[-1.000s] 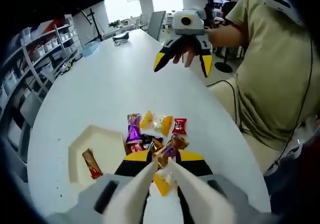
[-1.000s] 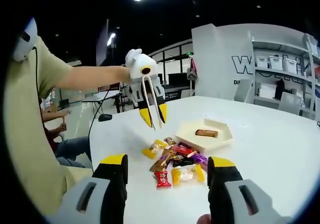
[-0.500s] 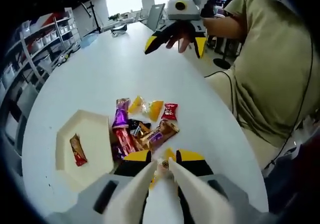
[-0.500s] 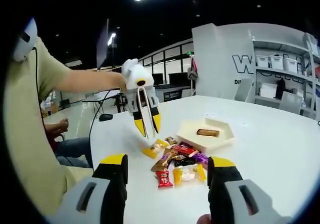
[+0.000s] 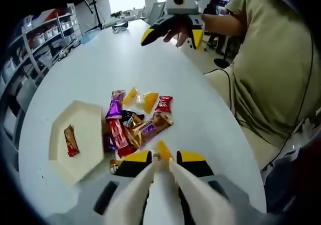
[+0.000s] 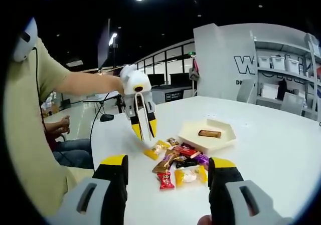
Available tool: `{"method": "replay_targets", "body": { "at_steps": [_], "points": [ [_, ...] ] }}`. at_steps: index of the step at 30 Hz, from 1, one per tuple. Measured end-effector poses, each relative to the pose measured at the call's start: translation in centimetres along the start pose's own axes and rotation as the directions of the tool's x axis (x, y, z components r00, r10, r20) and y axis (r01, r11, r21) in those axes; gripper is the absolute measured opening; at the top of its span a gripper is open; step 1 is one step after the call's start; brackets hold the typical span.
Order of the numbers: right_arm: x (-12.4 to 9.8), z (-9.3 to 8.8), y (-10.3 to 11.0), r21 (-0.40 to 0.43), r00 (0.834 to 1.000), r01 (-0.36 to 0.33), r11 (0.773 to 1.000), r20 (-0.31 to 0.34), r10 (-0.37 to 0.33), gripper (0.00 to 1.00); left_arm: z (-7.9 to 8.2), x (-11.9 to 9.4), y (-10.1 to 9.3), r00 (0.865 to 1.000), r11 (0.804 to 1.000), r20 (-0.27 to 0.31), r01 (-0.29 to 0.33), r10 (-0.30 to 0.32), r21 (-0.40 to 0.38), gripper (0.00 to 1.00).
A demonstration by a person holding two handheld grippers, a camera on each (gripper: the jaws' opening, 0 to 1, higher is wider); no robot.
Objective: Place the target food into the container with the food tongs after gripping and lifting it, then release it inside without dropping or visibly crushing the food.
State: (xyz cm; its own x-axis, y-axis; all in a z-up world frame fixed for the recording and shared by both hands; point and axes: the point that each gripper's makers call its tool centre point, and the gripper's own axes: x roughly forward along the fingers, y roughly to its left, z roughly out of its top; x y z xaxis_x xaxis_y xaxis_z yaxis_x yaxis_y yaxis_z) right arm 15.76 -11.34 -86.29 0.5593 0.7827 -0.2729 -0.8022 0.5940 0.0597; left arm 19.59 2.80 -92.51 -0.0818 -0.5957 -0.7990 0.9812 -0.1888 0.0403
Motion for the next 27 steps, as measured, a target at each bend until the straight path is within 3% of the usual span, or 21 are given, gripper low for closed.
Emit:
{"method": "replay_targets", "body": {
  "at_steps": [14,27],
  "points": [
    [0.1,0.2,0.1,-0.003,1.0,-0.007,1.0,0.002,0.007,0.63,-1.6,1.0,-1.7,0.999,0.999,-0.029,0.026,-0.027,-0.025,0.19],
    [0.0,0.0,0.1,-0.002,1.0,-0.005,1.0,-0.002,0.005,0.62,-0.8,2.9,-2.5,0.999,0.999,-0.004,0.05,-0.05,-0.02,0.2]
  ]
}}
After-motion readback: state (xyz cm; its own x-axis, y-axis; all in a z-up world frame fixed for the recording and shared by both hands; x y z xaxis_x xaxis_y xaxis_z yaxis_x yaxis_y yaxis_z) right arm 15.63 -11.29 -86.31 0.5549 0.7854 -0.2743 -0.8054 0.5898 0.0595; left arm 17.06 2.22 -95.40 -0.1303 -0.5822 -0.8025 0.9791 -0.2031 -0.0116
